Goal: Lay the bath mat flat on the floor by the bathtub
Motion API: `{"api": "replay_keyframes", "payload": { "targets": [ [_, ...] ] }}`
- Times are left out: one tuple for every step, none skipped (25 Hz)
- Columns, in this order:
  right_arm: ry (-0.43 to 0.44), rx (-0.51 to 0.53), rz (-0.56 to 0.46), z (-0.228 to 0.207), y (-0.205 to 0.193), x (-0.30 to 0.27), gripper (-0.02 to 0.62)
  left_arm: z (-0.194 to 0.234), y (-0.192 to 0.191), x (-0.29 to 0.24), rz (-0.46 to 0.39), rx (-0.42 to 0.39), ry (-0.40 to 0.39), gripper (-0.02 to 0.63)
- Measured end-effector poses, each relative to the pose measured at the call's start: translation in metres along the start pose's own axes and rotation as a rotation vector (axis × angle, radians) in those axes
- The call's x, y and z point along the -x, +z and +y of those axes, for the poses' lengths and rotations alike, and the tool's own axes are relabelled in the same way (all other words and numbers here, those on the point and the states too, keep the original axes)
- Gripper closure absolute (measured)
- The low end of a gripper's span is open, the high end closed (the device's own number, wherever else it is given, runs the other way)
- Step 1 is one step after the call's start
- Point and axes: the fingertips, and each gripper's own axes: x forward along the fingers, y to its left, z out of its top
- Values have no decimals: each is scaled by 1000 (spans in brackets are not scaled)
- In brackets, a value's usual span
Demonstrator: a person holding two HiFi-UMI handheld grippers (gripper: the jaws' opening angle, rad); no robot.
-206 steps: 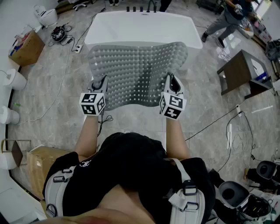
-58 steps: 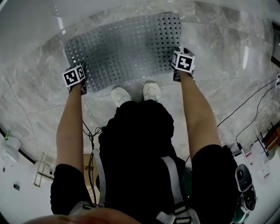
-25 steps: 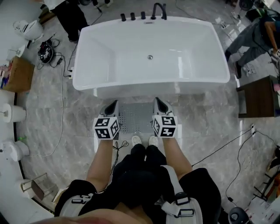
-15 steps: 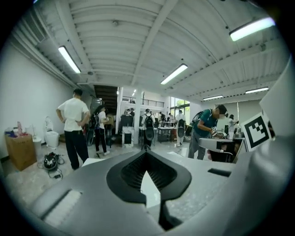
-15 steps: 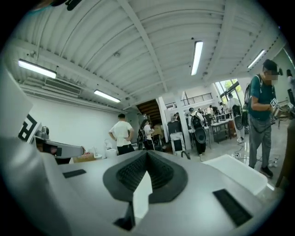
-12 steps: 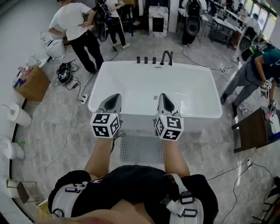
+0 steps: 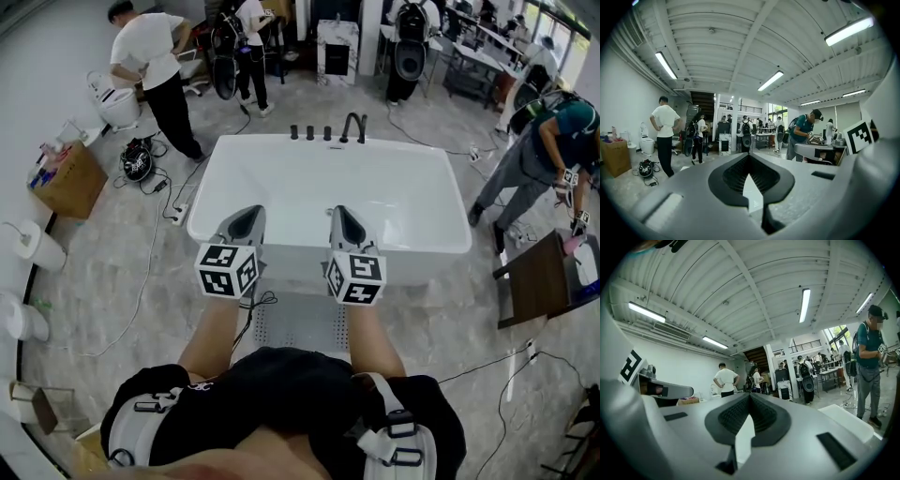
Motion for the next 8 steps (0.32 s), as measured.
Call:
{"api": "replay_keyframes", "payload": {
  "targets": [
    [4, 3, 1, 1, 0, 0, 591, -2, 1, 1, -3, 4, -6, 601],
    [6, 6, 1, 1, 1, 0, 591, -3, 3, 2, -6, 6, -10, 601],
    [8, 7, -1, 2, 2, 0, 591, -3, 4, 3, -10, 6, -12, 601],
    [8, 6, -6, 2, 3, 0, 591, -3, 6, 5, -14, 4, -13, 603],
    [8, 4, -11, 2, 4, 0, 591, -2, 7, 6, -17, 1, -13, 601],
    [9, 2, -18, 2, 6, 0, 591, -1, 8, 6, -20, -1, -13, 602],
    [11, -1, -24, 2, 7, 0, 591, 0, 9, 7, -23, -2, -13, 601],
    [13, -4, -31, 3, 8, 0, 591, 1, 9, 7, -25, -3, -13, 601]
  ]
}}
